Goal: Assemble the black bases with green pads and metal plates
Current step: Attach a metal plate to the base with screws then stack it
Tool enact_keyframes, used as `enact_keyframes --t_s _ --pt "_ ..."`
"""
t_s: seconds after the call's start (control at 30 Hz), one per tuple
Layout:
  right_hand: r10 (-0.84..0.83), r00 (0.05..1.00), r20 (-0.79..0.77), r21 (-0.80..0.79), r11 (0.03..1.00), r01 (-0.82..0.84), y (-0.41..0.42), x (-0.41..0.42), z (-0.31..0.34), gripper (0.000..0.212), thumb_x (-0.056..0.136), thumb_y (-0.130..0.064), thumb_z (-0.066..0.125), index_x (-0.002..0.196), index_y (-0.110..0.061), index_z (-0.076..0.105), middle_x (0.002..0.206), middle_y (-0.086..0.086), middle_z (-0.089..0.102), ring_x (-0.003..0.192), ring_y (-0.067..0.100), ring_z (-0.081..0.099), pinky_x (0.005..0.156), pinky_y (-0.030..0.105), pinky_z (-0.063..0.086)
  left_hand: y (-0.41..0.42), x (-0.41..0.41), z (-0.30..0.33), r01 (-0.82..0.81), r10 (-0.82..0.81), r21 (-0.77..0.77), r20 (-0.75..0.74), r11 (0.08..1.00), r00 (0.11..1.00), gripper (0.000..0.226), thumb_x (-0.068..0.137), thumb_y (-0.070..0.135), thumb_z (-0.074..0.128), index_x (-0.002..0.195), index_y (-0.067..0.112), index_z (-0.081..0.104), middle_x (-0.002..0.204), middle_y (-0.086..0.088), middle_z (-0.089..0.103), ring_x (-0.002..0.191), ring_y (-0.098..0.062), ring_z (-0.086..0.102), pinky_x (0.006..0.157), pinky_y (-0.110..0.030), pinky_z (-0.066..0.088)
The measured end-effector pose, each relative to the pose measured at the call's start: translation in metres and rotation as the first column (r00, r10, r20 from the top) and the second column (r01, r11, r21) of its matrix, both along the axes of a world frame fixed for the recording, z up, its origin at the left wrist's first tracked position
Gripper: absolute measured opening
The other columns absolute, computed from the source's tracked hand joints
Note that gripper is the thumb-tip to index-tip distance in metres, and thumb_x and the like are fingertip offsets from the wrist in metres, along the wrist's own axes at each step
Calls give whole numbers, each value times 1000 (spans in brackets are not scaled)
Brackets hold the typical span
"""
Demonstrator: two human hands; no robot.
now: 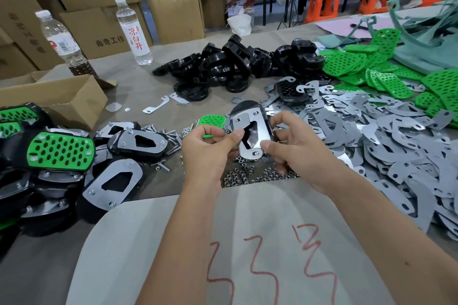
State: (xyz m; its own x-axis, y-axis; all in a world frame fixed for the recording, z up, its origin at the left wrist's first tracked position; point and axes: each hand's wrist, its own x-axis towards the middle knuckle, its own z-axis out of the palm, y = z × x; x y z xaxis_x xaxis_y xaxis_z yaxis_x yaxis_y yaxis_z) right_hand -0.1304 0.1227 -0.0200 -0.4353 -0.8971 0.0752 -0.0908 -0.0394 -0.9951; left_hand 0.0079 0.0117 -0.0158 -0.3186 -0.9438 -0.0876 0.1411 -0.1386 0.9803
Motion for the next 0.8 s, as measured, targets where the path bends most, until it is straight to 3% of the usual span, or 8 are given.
enact_keyframes --t_s 0.27,0.33,0.43,0.53,0.57,0.63,0.7,0.8 --pt "60 997 53 -28 998 -58 2 0 4 20 97 -7 68 104 -16 52 73 7 53 56 14 46 49 31 43 -1 2 0 -14 20 -52 99 999 995 37 71 19 95 86 13 62 71 -4 62 62 -22 56 61 -34 48" --pt "93 992 83 -65 994 -88 4 0 7 20 95 -10 70 104 -13 52 73 12 49 56 17 43 48 31 43 -1 5 4 63 -64 29 42 998 997 34 74 18 92 98 10 69 84 -8 73 61 -22 63 59 -34 54" --pt "181 976 124 -103 980 -169 4 2 10 20 91 -18 72 104 -14 58 76 15 50 56 18 45 49 32 46 4 5 12 247 -228 148 -133 958 965 38 80 19 82 114 3 73 105 -18 78 79 -28 74 67 -38 62" --pt "188 976 113 -91 980 -178 2 7 10 18 96 -26 69 109 -15 65 76 7 58 58 19 51 52 32 52 3 4 14 259 -212 212 -220 942 952 30 91 16 73 119 5 72 111 -17 77 88 -28 74 72 -39 63" --pt "140 989 42 -73 988 -137 1 9 9 16 98 -25 68 112 -16 67 75 4 60 58 19 53 53 32 53 1 4 15 228 -174 231 -232 946 957 24 92 15 73 115 9 72 107 -14 79 84 -27 75 69 -40 63" --pt "-6 951 -309 -22 1000 -1 -1 7 5 7 97 -19 71 104 -22 70 71 -6 64 56 13 55 54 30 51 -3 6 14 116 -62 246 -218 962 974 14 90 11 74 104 13 73 93 -9 79 75 -23 75 60 -40 62" --pt "-2 746 -666 64 996 60 -3 7 2 12 89 -18 79 89 -28 72 75 -12 65 62 5 57 62 28 48 -10 9 11 4 36 228 -169 974 985 12 88 8 78 96 14 72 89 -8 79 76 -25 74 65 -44 64" --pt "146 582 -800 209 977 43 -5 11 2 11 87 -24 81 86 -34 74 87 -14 62 86 7 59 79 35 51 -13 13 11 -15 39 196 -122 980 992 11 86 9 79 93 15 72 94 -12 79 82 -28 73 82 -53 62"
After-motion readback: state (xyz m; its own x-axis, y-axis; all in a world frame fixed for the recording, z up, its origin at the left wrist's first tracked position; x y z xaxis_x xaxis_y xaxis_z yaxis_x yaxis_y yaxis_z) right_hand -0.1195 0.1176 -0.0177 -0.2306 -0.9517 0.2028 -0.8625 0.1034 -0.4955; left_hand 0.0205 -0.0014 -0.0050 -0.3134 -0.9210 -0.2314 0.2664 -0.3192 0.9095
